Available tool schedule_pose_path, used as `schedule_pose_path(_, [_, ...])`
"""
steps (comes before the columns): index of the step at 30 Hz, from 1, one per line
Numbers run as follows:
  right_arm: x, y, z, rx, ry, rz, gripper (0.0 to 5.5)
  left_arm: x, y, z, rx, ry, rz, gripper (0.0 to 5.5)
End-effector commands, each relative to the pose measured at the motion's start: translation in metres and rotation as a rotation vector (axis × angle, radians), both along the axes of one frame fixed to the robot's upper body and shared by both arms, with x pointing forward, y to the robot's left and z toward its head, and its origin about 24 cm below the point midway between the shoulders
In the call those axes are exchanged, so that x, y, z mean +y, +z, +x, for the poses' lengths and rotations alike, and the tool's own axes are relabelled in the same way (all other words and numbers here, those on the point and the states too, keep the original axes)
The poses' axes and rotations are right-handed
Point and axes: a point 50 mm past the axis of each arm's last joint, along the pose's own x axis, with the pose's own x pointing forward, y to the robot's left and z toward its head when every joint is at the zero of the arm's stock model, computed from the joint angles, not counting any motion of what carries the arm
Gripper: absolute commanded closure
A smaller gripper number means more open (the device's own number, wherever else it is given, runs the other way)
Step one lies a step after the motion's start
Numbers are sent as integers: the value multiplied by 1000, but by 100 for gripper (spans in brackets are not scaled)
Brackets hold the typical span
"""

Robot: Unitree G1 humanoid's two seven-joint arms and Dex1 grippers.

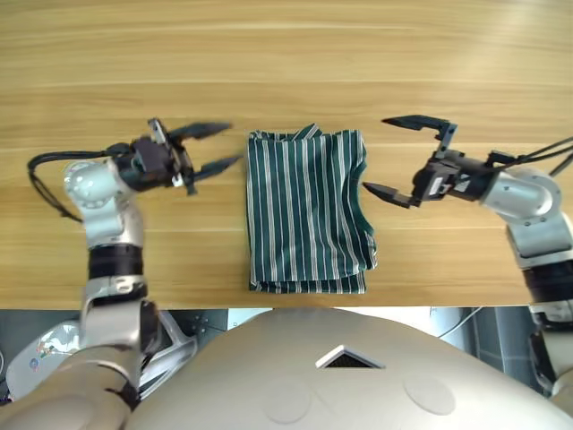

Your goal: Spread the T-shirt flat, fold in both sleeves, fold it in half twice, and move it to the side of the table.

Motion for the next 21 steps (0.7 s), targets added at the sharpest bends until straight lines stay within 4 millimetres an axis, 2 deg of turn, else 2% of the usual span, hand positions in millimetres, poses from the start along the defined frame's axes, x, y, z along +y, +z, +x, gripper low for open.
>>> schedule_pose_path(1, [-25, -5, -28, 145, 37, -142, 12, 19, 2, -37, 131, -106, 246, 350])
schedule_pose_path(6, [-30, -25, -55, 331, 88, -234, 12, 29, -4, -72, 239, -180, 468, 350])
schedule_pose_path(8, [-26, -31, -61, 364, 108, -235, 10, 25, -11, -79, 260, -204, 493, 318])
schedule_pose_path(15, [-3, -52, -74, 408, 164, -171, 10, -12, -39, -90, 189, -245, 493, 215])
schedule_pose_path(21, [8, -53, -82, 423, 212, -139, 10, -34, -53, -91, 77, -235, 514, 128])
